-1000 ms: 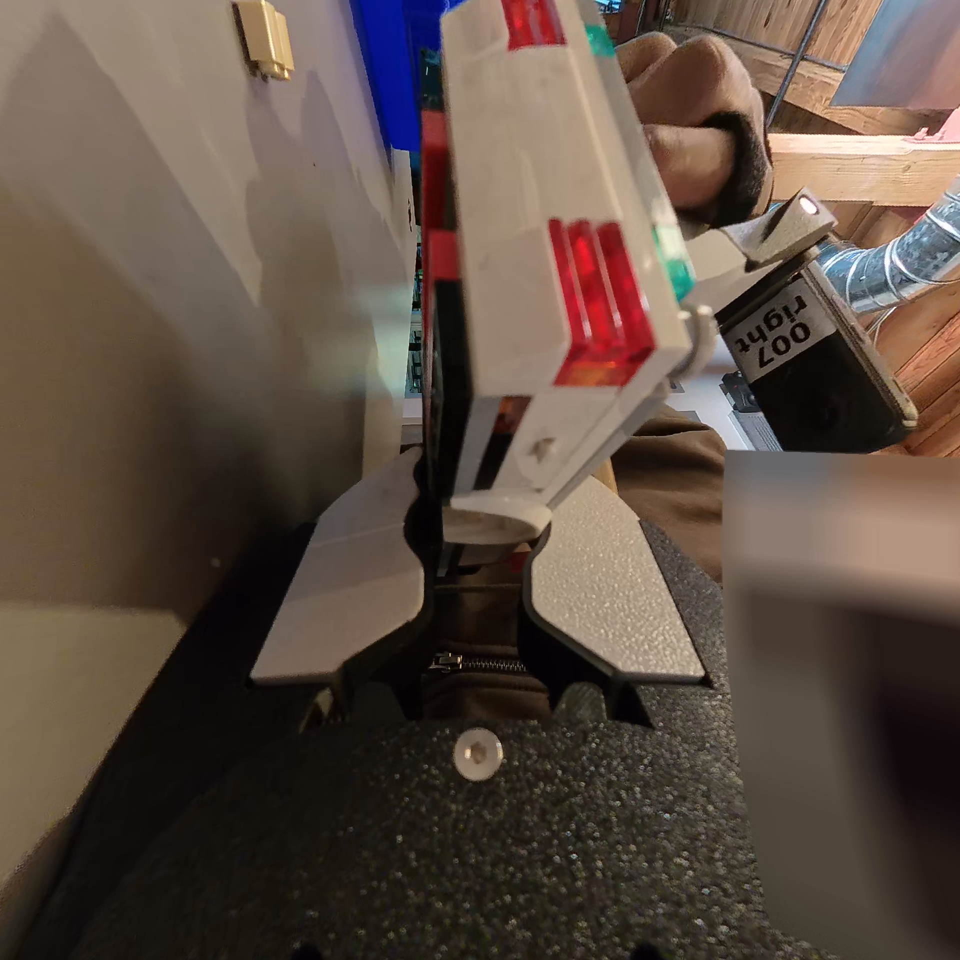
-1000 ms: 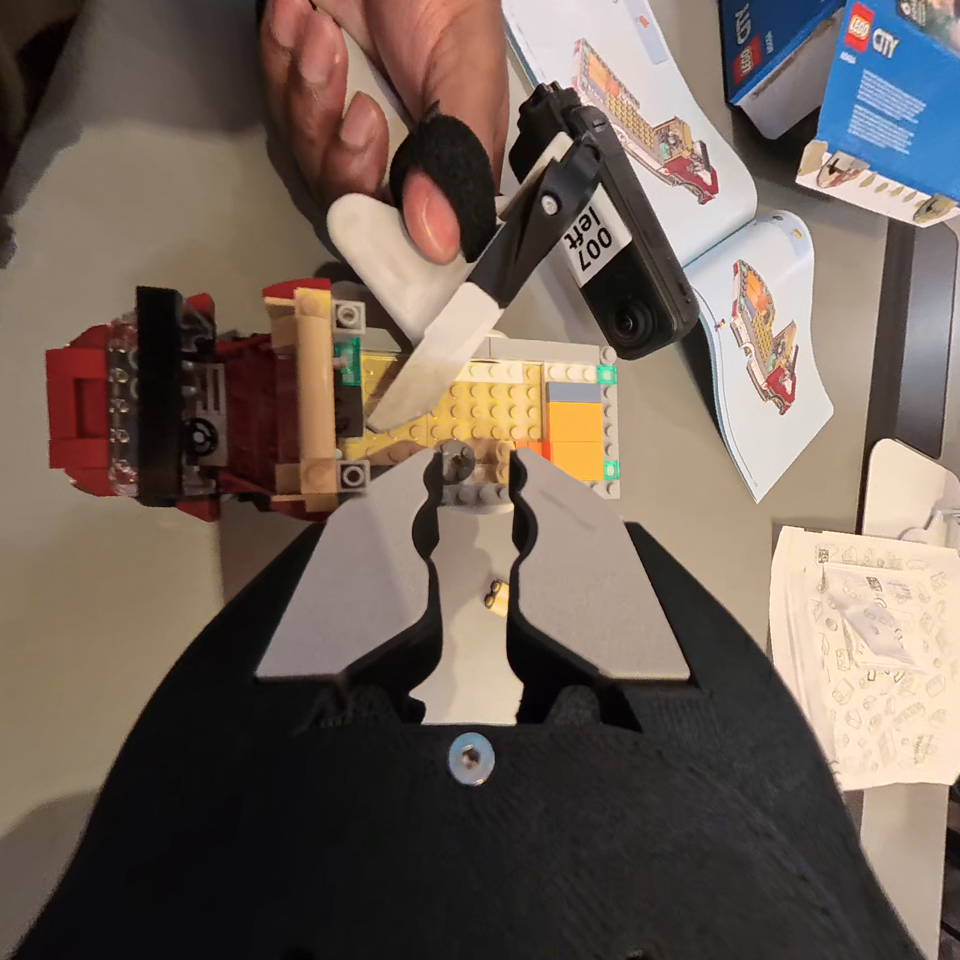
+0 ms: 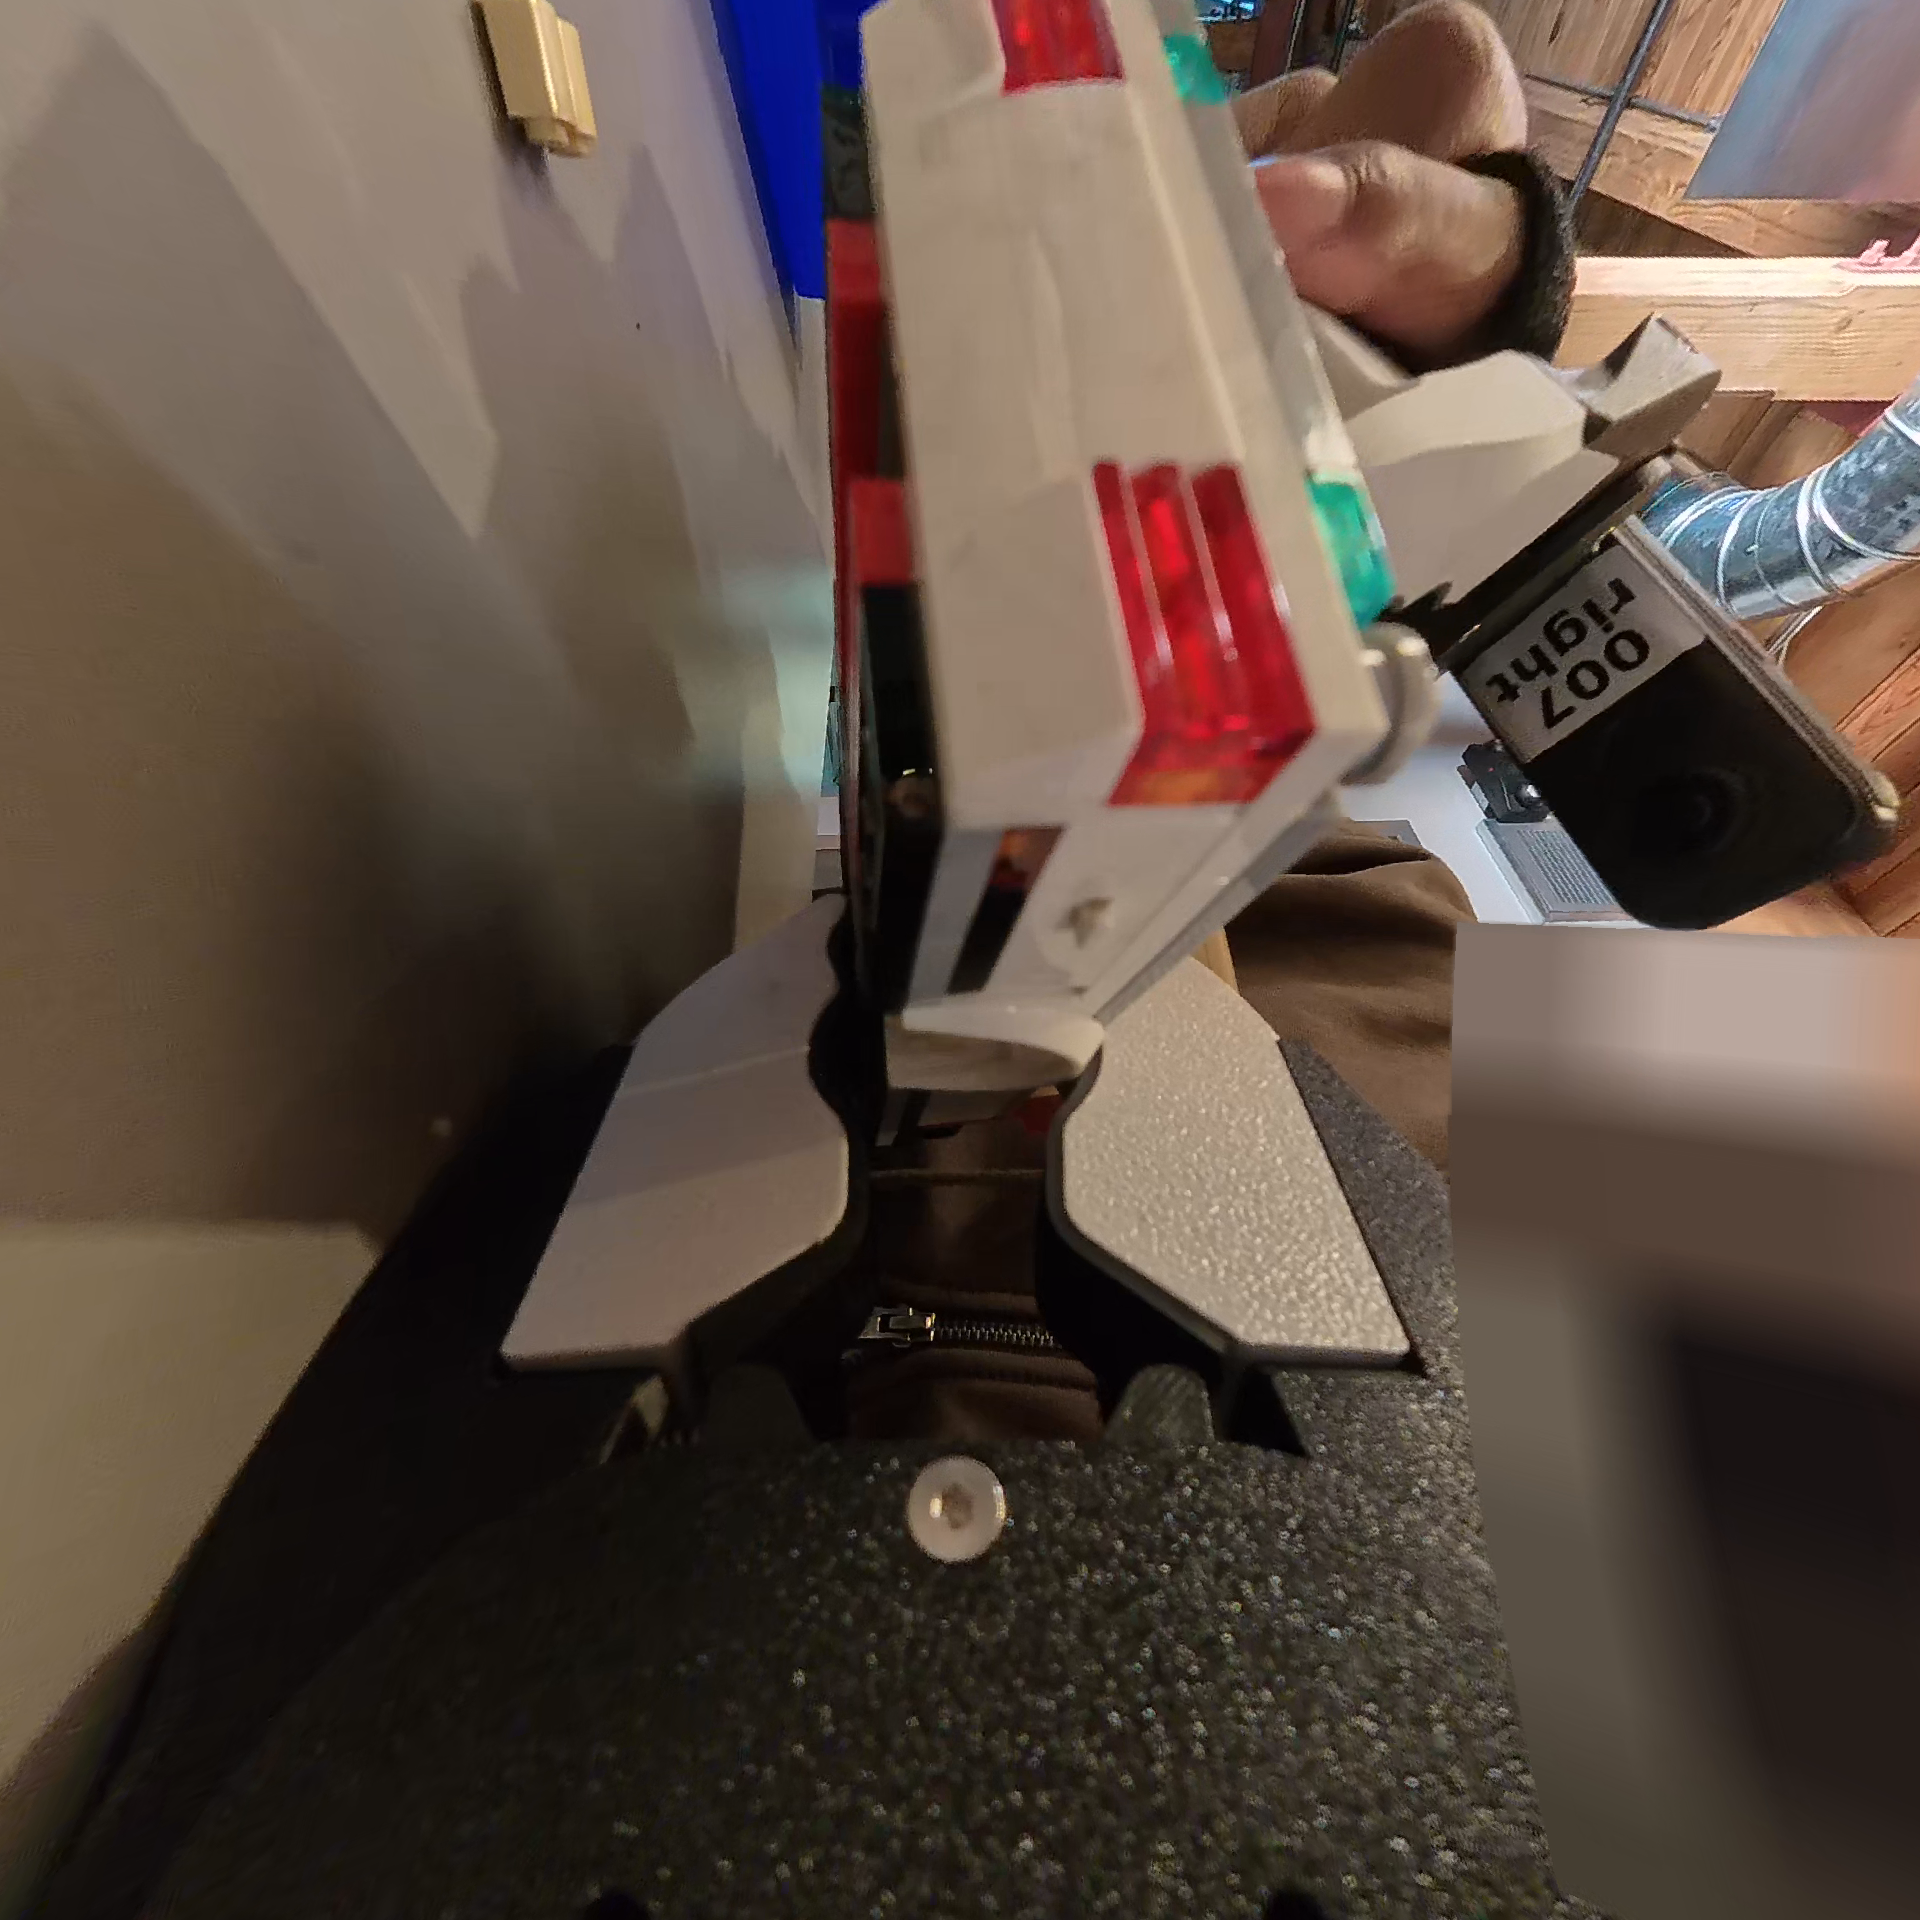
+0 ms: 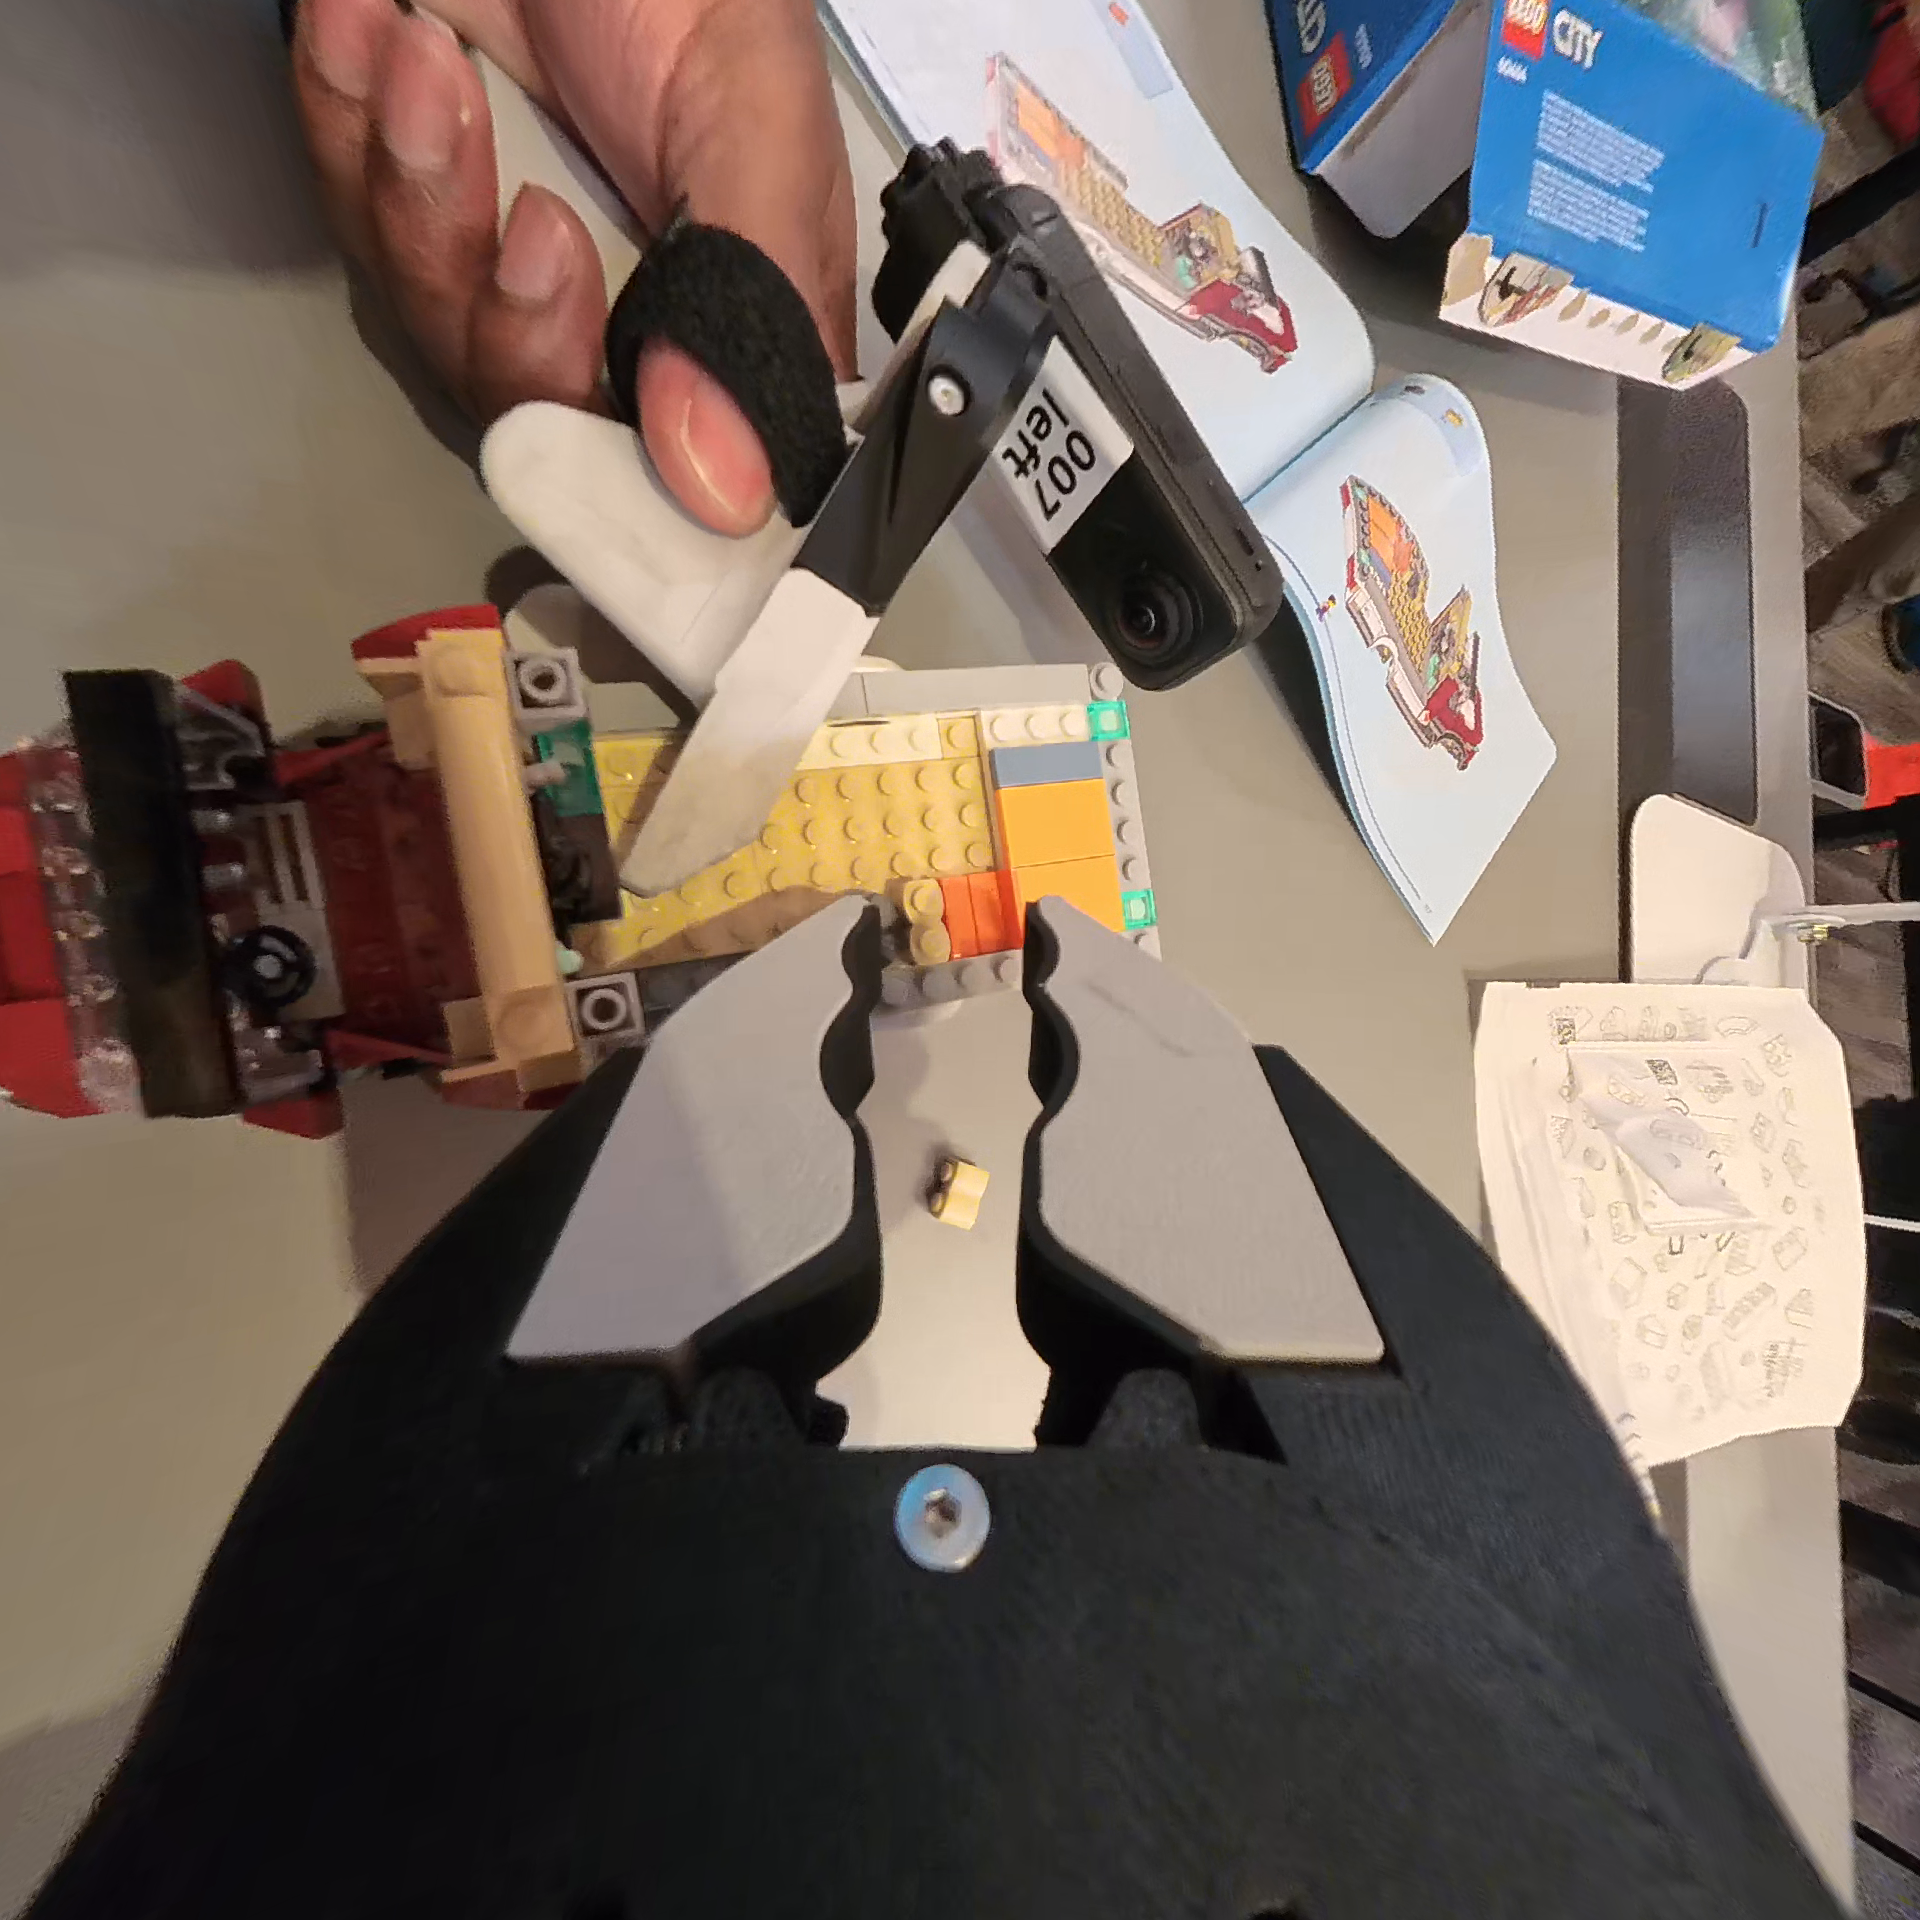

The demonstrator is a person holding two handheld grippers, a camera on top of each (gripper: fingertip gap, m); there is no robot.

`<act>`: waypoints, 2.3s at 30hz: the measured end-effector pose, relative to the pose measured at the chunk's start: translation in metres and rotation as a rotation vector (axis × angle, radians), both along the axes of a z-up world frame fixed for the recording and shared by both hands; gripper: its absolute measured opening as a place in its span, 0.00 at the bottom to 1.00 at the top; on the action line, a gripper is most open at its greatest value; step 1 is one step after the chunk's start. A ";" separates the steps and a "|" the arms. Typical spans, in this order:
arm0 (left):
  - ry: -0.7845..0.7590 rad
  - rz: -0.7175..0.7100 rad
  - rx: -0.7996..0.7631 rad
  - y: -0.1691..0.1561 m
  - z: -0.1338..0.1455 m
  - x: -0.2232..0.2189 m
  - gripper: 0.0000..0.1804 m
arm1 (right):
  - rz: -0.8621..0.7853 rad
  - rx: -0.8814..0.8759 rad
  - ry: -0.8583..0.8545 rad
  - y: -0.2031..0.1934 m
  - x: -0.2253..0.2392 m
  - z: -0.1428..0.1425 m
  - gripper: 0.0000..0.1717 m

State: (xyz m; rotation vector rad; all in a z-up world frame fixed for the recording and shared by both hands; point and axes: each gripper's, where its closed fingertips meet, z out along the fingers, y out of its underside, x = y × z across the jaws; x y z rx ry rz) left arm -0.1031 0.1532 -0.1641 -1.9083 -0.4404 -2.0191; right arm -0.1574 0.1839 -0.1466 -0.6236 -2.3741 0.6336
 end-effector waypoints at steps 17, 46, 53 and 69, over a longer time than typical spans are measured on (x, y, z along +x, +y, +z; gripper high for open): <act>0.028 0.011 0.086 0.002 0.007 0.001 0.18 | -0.682 -1.019 -0.301 0.020 0.022 0.003 0.21; 0.112 0.021 0.124 0.003 0.004 -0.002 0.18 | -0.668 -1.201 -0.387 0.006 0.008 -0.012 0.17; 0.116 0.011 0.114 0.002 0.001 0.000 0.18 | -0.683 -1.105 -0.365 0.009 0.010 -0.016 0.20; 0.120 -0.002 0.095 0.001 -0.002 0.002 0.18 | -0.657 -0.845 -0.315 0.011 0.011 -0.017 0.20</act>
